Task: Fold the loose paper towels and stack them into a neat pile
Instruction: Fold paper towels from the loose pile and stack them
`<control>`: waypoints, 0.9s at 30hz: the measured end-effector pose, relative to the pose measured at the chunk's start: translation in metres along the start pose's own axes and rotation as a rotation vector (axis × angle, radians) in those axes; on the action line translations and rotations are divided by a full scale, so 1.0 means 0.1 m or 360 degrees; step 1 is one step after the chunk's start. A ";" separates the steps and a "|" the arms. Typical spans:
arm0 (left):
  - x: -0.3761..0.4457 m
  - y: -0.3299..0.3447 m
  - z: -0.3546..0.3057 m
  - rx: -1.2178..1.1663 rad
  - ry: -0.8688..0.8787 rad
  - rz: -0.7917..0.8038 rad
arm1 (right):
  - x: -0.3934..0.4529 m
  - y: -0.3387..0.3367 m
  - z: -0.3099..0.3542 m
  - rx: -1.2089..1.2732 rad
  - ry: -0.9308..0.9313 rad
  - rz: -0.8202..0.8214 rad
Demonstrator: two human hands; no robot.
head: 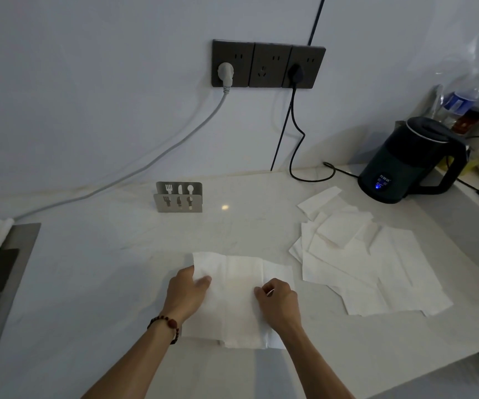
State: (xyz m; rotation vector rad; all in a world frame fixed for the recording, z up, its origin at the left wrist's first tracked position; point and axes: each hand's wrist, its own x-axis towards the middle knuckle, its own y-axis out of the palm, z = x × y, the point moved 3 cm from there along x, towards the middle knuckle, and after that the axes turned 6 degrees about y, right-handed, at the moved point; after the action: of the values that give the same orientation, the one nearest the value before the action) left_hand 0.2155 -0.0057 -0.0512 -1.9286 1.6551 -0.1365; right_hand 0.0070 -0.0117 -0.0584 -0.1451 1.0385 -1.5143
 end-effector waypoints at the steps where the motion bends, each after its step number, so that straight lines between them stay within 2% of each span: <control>1: 0.01 0.00 0.01 0.0008 -0.0008 0.0002 | 0.00 0.00 0.00 -0.0006 -0.0001 -0.0003; 6: 0.02 0.03 0.05 0.0092 -0.0069 -0.0029 | -0.02 0.00 -0.01 -0.0021 0.0034 -0.0012; 9: -0.02 -0.01 -0.02 0.0732 0.0121 -0.0330 | -0.04 -0.02 0.00 -0.0021 0.0041 -0.0017; 11: -0.06 0.05 -0.11 0.1058 0.0427 -0.0359 | -0.05 -0.02 -0.01 -0.0012 0.0048 -0.0016; 13: -0.11 0.18 -0.16 0.1147 0.0808 -0.0238 | -0.06 -0.03 -0.03 0.0008 0.0075 -0.0020; 15: -0.19 0.37 -0.17 0.1297 0.1125 0.0054 | -0.08 -0.06 -0.08 0.0026 0.0096 -0.0005; 16: -0.24 0.46 -0.16 0.1366 0.1193 0.0259 | -0.09 -0.07 -0.10 0.0032 0.0109 0.0022; 18: -0.30 0.56 -0.16 0.1421 0.1180 0.0580 | -0.10 -0.12 -0.16 -0.0006 0.0129 0.0065; 20: -0.30 0.58 -0.15 0.1468 0.1065 0.0752 | -0.09 -0.19 -0.22 -0.0092 0.0129 -0.0002; 24: -0.26 0.56 -0.16 0.1537 0.1012 0.0866 | -0.06 -0.28 -0.32 -0.0253 0.0113 -0.0271; 27: -0.25 0.58 -0.14 0.1581 0.1000 0.0914 | -0.09 -0.27 -0.29 -0.0284 0.0078 -0.0295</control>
State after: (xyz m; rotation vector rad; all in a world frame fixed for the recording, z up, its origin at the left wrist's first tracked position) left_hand 0.1538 0.0095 -0.0609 -0.6527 1.8947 -1.1664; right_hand -0.0290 0.0071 -0.0531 -0.3390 1.2267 -1.5962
